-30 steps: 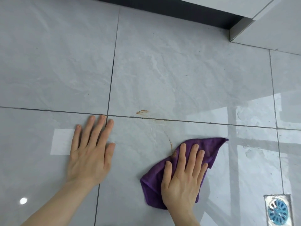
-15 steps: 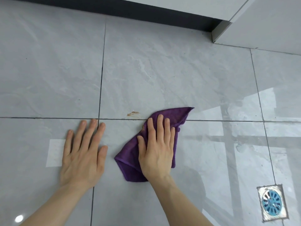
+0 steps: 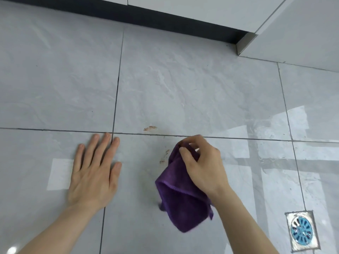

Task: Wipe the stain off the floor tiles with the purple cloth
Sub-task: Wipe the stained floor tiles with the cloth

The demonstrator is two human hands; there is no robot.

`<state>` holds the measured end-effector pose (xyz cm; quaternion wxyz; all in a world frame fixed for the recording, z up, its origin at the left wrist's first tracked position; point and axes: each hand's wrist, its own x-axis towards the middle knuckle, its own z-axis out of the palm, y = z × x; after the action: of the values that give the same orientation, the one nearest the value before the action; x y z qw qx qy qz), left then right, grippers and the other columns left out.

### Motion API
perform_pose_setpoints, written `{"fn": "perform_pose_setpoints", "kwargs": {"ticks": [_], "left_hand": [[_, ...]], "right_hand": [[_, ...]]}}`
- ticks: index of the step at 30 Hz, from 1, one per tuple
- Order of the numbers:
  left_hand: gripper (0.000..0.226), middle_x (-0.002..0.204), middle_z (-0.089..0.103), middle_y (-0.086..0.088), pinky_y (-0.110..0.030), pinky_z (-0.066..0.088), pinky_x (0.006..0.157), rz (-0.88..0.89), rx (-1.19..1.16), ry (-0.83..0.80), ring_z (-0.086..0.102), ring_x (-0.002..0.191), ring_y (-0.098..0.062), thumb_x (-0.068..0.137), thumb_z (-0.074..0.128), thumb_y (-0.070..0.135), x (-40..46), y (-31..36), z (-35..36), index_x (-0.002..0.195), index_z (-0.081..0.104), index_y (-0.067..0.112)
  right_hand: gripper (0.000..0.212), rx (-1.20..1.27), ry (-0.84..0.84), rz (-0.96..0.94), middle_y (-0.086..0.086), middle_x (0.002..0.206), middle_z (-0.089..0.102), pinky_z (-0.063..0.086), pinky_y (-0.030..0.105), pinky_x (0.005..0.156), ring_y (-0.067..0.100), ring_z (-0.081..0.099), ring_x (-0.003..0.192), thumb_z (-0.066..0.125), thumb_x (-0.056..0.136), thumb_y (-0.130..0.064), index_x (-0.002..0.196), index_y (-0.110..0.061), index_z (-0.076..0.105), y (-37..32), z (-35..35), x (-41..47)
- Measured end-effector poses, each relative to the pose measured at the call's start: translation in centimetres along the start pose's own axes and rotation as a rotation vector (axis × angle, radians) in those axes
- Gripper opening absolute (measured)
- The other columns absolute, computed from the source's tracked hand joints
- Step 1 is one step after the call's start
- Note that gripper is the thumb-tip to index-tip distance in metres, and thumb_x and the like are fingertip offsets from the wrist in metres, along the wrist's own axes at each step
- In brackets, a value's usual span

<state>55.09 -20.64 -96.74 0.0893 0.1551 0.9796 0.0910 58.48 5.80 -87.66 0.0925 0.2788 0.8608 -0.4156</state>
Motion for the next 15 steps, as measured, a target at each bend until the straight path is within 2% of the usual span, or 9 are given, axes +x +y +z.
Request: {"fn": "perform_pose_setpoints", "kwargs": {"ticks": [2,4,5,7,9,15], "left_hand": [[0.064,0.169,0.025,-0.002,-0.053,0.013,0.128,0.004,0.004,-0.002,0.014,0.159,-0.023,0.099,0.028,0.04,0.0,0.1,0.0,0.16,0.024,0.021],[0.064,0.169,0.025,-0.002,-0.053,0.013,0.128,0.005,0.006,-0.003,0.014,0.159,-0.023,0.099,0.028,0.041,0.0,0.0,0.0,0.16,0.024,0.021],[0.064,0.169,0.025,-0.002,-0.054,0.013,0.128,0.005,0.007,-0.003,0.014,0.159,-0.023,0.099,0.028,0.041,0.0,0.0,0.1,0.16,0.024,0.021],[0.064,0.169,0.025,-0.002,-0.054,0.013,0.128,0.007,0.006,-0.004,0.014,0.159,-0.023,0.099,0.029,0.041,-0.1,0.0,0.1,0.16,0.024,0.021],[0.064,0.169,0.024,-0.002,-0.054,0.013,0.128,0.003,0.009,-0.004,0.013,0.159,-0.023,0.099,0.029,0.041,-0.1,0.0,0.1,0.16,0.024,0.021],[0.065,0.17,0.022,-0.001,-0.054,0.012,0.128,-0.002,0.021,-0.022,0.012,0.159,-0.023,0.099,0.03,0.041,-0.1,-0.2,0.4,0.161,0.022,0.022]], "right_hand": [[0.027,-0.144,0.31,-0.068,-0.011,0.111,0.064,0.052,0.04,0.092,0.01,0.061,0.103,0.066,0.093,-0.032,0.119,-0.028,0.059,1.4,1.0,-0.4],[0.046,-0.246,0.441,-0.096,-0.003,0.128,0.061,0.045,0.044,0.104,0.022,0.055,0.122,0.065,0.092,-0.042,0.132,-0.022,0.054,2.2,2.6,-1.3],[0.057,-0.299,0.412,-0.084,0.001,0.139,0.057,0.04,0.044,0.11,0.025,0.049,0.133,0.062,0.091,-0.049,0.139,-0.02,0.05,2.6,3.7,-2.1],[0.078,-0.408,0.295,-0.085,0.005,0.162,0.037,0.025,0.046,0.123,0.025,0.026,0.153,0.054,0.091,-0.063,0.153,-0.02,0.036,3.6,6.2,-3.6],[0.085,-0.483,0.246,-0.113,0.006,0.169,0.02,0.016,0.05,0.127,0.023,0.012,0.158,0.05,0.092,-0.068,0.159,-0.02,0.027,4.9,8.1,-4.2],[0.07,-0.56,0.319,-0.188,0.009,0.167,0.028,0.02,0.055,0.125,0.029,0.02,0.156,0.049,0.099,-0.054,0.157,-0.019,0.033,6.7,8.8,-2.2]]}}
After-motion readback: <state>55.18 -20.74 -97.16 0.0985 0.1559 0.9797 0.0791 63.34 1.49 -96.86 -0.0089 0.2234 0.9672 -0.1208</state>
